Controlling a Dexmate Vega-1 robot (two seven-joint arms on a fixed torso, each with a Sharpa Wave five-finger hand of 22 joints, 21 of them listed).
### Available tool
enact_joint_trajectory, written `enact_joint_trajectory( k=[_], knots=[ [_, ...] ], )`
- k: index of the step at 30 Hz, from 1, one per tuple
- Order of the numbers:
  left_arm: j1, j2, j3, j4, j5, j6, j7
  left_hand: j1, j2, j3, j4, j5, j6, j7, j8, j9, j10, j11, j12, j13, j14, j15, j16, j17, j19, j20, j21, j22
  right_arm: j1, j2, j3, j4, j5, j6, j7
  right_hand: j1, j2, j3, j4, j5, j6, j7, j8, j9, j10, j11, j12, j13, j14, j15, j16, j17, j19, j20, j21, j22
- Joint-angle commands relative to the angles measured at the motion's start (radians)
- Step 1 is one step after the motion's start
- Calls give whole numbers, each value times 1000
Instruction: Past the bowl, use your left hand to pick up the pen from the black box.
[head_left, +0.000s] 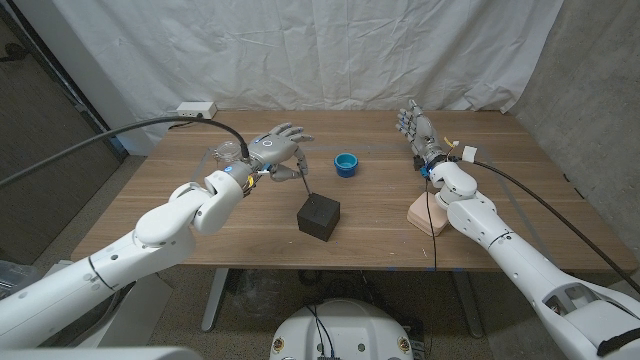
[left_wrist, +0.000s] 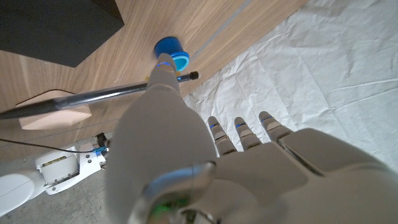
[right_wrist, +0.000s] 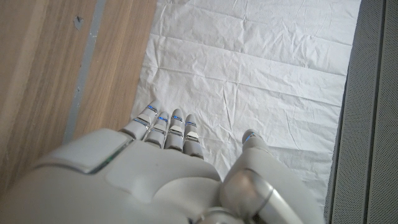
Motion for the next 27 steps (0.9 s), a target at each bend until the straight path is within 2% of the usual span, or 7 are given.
enact_joint_trajectory(
  k=[1,13,27],
  knots=[
    [7,-6,-13,-12,4,8,14,1,13,-4,-3,-4,-3,2,3,4,7,-2,-1,1,4,-90,2,3,6,7,-1,5,3,-4,2,-2,0,-2,1,4,10,-1,-5,-4,6,1,3,0,2,4,2,6,7,7,1,1,10,1,-5,5],
    [35,1,-42,-49,22,26,37,4,16,-9,-2,-7,-3,3,2,5,9,-2,-1,1,8,-95,2,3,8,6,-1,5,3,-8,1,-18,-4,-6,-3,4,10,-2,-6,-4,7,1,3,0,1,3,2,6,7,7,1,1,11,1,-8,5],
    [38,3,-77,-102,23,45,-3,8,18,-15,-2,-9,-5,3,1,5,11,-1,-3,1,11,-95,1,3,11,5,-2,5,-6,-11,4,-36,-5,-7,-10,3,10,-3,-6,-4,8,1,3,-1,3,3,2,6,8,5,1,1,12,2,-11,5]
  ],
)
